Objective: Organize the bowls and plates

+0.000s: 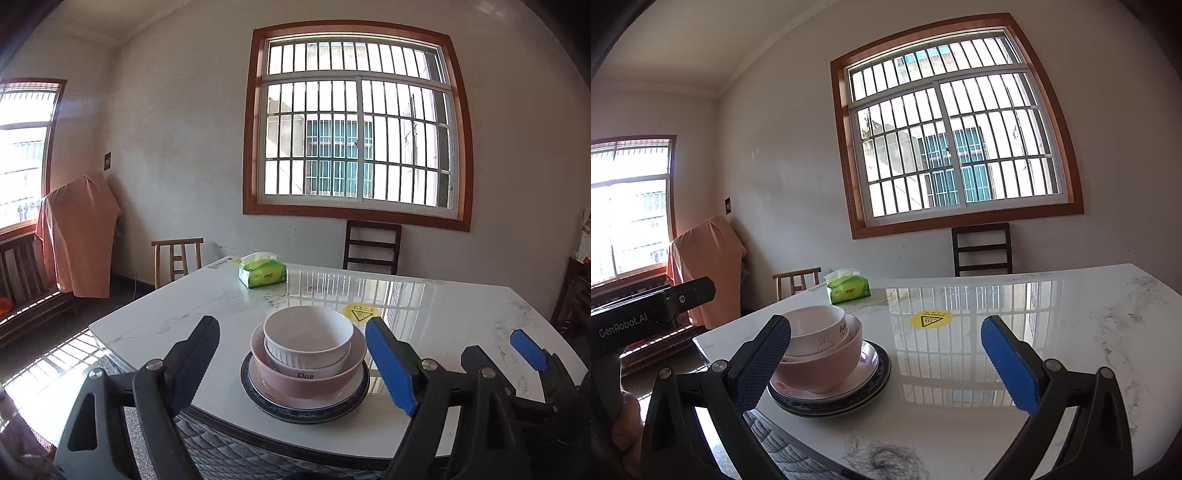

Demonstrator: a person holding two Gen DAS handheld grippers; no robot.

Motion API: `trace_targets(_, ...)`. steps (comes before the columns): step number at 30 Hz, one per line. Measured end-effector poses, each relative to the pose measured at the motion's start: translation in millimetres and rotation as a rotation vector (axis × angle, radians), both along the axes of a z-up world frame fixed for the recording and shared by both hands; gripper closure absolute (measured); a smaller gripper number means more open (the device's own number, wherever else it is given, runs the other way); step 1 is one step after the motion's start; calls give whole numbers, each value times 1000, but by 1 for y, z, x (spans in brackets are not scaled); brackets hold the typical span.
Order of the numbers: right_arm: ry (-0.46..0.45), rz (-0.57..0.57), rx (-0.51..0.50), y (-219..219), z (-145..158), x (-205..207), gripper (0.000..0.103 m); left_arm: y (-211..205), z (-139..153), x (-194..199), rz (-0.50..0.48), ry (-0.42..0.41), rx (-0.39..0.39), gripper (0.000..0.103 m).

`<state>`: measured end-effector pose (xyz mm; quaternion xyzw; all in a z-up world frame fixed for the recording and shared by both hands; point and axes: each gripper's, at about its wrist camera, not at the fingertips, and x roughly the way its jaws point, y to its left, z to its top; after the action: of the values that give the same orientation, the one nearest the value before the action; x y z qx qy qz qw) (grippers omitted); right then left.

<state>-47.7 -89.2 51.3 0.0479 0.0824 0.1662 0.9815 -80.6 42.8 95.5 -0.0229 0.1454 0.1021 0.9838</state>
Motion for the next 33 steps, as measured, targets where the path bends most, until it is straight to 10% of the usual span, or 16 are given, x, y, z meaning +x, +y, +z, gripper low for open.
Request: trace_targets(33, 63, 7, -9, -7, -6, 0, 0, -1, -25, 7, 5, 144, -25, 19)
